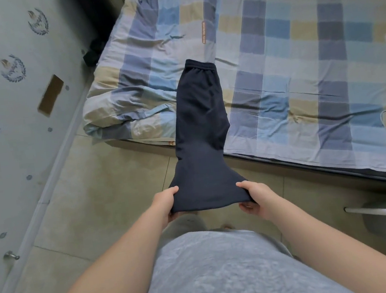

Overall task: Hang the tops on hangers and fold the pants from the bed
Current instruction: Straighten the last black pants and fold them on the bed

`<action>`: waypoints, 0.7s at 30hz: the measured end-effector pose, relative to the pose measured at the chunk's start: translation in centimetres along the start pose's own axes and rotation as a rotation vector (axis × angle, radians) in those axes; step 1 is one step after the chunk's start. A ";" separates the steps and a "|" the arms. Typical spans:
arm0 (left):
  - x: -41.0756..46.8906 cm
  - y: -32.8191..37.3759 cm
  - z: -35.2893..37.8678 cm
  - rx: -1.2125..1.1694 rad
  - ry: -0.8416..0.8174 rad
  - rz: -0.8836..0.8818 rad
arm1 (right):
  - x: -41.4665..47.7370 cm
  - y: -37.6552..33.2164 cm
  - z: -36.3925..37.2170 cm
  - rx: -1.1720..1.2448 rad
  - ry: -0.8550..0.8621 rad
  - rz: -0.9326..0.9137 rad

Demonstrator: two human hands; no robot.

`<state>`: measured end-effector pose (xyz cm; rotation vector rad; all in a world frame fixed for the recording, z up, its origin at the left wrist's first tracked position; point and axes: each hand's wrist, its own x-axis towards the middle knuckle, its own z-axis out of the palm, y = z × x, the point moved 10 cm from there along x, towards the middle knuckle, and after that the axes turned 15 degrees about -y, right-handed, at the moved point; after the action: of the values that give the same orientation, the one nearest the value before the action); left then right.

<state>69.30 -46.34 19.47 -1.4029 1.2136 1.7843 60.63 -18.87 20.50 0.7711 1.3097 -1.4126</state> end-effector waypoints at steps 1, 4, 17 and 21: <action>0.6 1.6 0.5 -0.035 -0.017 0.012 | 0.5 -1.4 0.1 0.014 0.007 -0.015; 3.0 7.0 1.7 -0.094 -0.062 0.023 | 2.4 -6.3 0.5 0.058 0.017 -0.051; 15.2 34.8 6.5 0.015 -0.166 -0.026 | 12.5 -32.8 3.2 0.208 0.169 -0.146; 20.6 41.8 8.1 0.025 -0.156 0.016 | 17.8 -39.3 2.4 0.210 0.203 -0.155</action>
<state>24.28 -59.30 13.13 -1.2182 1.1637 1.8463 18.99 -29.87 16.73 0.9919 1.4142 -1.6489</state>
